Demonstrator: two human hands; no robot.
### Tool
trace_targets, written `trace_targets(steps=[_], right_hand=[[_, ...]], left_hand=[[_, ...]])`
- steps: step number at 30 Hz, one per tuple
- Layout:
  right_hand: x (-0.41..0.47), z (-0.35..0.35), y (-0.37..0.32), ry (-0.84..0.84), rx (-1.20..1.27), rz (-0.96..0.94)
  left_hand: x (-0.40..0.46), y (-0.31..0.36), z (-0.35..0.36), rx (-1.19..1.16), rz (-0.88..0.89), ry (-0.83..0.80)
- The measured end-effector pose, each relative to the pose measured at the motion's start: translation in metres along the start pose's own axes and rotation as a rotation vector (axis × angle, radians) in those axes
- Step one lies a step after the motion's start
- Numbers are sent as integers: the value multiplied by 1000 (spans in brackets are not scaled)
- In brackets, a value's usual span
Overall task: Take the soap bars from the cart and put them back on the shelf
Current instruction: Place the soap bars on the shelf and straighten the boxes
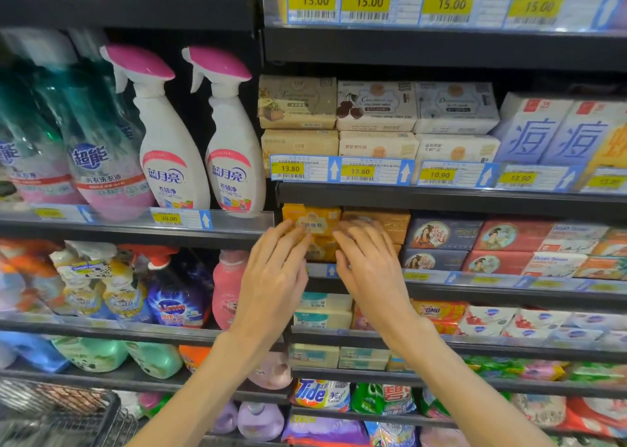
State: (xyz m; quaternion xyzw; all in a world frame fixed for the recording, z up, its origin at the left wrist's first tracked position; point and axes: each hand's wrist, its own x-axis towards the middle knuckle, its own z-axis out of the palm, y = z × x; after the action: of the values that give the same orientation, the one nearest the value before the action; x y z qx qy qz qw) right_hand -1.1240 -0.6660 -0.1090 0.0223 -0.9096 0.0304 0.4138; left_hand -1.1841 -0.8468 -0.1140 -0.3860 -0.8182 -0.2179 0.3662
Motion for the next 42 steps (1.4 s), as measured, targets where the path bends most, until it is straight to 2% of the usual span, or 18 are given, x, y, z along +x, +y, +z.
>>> trace_targets(steps=[5,14,22,27,35,38,42], right_hand=[[14,-3,-4,48,-90,102],[36,15,2,-129,-253,263],[42,11,-1,-153,-194,275],[48,8,0,-242,-156,292],[57,7,3,-283,-139,305],[48,5,6,-215,-169,268],[18,-7,19,-14,-219,193]], left_hand=[[18,-9,2,157,-42,122],[43,-21,21,331,-138,74],[44,-22,25,363,-158,67],[44,-24,25,356,-156,98],[46,-27,25,337,-148,121],[42,-25,24,315,-144,150],[30,-3,29,206,-47,199]])
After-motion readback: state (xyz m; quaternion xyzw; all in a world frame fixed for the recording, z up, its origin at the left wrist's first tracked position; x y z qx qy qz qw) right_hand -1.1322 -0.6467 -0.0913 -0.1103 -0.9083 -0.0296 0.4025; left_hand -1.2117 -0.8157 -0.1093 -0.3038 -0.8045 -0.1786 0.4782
